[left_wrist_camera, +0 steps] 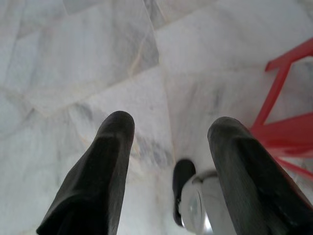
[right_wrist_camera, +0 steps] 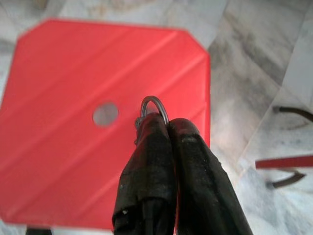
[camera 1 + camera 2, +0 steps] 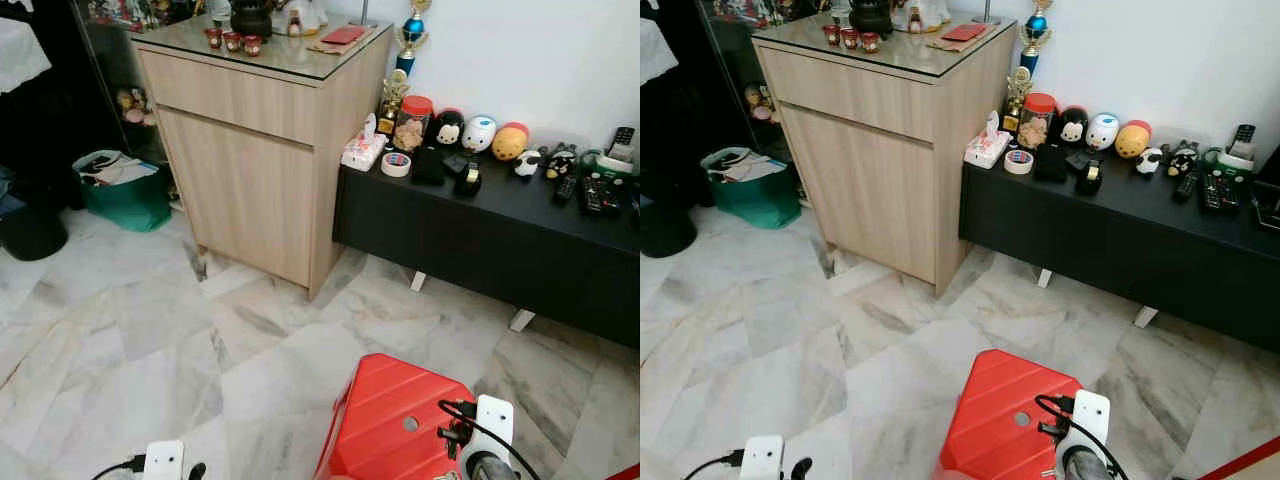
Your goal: Hang keys on a hook
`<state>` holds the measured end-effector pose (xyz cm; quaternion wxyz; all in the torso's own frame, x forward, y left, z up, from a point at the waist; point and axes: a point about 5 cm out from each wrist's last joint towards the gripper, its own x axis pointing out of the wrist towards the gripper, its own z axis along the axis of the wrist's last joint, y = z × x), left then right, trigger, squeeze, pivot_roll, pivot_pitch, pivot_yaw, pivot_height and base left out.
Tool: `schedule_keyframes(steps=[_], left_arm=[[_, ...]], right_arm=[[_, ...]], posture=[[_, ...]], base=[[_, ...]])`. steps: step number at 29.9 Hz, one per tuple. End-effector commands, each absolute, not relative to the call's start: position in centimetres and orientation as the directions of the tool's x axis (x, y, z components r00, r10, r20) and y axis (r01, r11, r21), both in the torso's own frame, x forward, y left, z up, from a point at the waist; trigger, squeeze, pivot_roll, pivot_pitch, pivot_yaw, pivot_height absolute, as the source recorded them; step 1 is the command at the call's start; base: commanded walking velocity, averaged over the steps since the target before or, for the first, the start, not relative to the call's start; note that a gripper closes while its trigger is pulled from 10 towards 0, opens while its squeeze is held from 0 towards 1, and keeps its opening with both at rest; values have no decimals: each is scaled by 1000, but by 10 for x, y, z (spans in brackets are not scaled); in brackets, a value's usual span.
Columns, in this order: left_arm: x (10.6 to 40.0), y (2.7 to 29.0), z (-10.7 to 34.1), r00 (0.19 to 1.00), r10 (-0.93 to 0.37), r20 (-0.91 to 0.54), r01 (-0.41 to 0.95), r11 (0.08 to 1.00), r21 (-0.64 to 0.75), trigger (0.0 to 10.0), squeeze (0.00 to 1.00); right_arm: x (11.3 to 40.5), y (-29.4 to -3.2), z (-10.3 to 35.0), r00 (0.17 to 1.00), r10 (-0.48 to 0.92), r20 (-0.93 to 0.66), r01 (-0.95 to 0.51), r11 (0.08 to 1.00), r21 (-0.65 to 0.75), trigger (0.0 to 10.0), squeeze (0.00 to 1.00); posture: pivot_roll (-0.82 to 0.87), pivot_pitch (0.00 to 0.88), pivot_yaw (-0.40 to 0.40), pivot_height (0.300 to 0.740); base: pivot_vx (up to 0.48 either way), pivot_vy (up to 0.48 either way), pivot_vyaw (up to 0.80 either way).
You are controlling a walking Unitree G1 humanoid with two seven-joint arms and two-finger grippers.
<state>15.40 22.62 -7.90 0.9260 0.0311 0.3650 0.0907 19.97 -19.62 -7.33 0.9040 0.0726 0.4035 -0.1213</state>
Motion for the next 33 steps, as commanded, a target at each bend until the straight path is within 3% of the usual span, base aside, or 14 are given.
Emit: schedule_keyframes(steps=[1,30,33], left_arm=[[145,226,-84,686,196,-701,-165,980,113,10000,0],[140,225,-87,662,197,-723,-180,978,102,10000,0],[140,225,-87,662,197,-723,-181,978,101,10000,0]], right_arm=[[197,-196,-75,635,-154,-757,259,966,21,10000,0],[184,-200,-81,601,-165,-782,307,951,36,10000,0],[186,-201,-80,601,-172,-780,307,951,26,10000,0]], posture=[[60,0,-66,740],[65,0,-71,740],[66,0,-71,740]], base=[[0,0,0],[-258,0,0],[-306,0,-700]])
